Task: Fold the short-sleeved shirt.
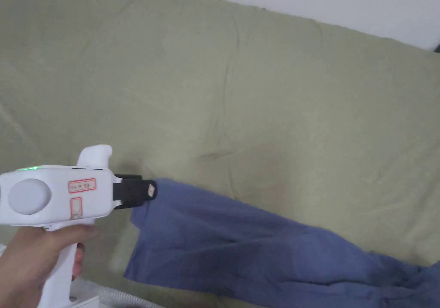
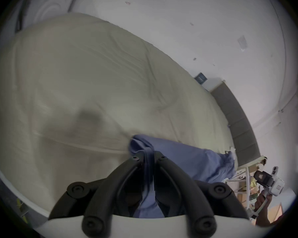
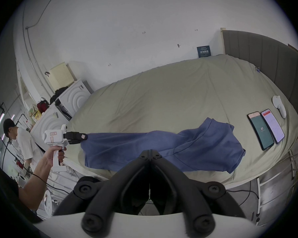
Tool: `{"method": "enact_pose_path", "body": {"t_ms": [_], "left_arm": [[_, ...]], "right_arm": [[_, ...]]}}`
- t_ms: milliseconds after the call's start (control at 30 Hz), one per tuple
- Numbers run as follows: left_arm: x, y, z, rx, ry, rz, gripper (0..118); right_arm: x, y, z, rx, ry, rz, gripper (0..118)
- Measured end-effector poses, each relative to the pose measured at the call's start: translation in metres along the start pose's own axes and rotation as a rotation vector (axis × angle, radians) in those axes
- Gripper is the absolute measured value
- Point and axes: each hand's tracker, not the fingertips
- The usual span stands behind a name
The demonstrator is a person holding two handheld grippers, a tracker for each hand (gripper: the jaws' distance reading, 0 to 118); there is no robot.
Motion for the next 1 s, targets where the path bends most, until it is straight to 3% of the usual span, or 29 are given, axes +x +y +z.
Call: {"method": "enact_pose_path", "body": {"t_ms": [67, 133, 600, 633, 667, 700, 833, 1000], "left_arm": [[-0.001, 0.003, 0.010, 0.025, 0.075, -0.028, 11], [0.000, 0.003, 0.012, -0.010, 0.025, -0.020, 11], [0.027, -0.009, 0.003, -0.005, 0.029, -0.109, 14], [0.026, -0.008, 0.005, 0.030, -0.009, -0.108, 48], [0.026, -0.006, 0.006, 0.029, 0.003, -0.092, 89], [0.025, -0.005, 0.006, 0.026, 0.007, -0.086, 115], [0.012, 0.002, 0.005, 0.028, 0.017, -0.066, 118], [-0.021, 0.006, -0.011, -0.082, -0.146, 0.105, 118]], "right_arm": [[0.002, -0.003, 0.004, 0.013, 0.013, -0.004, 0], [0.007, -0.006, 0.005, 0.018, 0.029, -0.010, 0], [0.023, -0.016, 0.014, 0.026, 0.033, -0.064, 0], [0.024, -0.016, 0.013, 0.025, 0.034, -0.066, 0], [0.023, -0.017, 0.012, 0.022, 0.035, -0.066, 0], [0.022, -0.017, 0.011, 0.020, 0.037, -0.064, 0], [0.017, -0.016, 0.005, 0.016, 0.046, -0.064, 0], [0.013, -0.016, -0.003, 0.000, 0.052, -0.060, 0]]}}
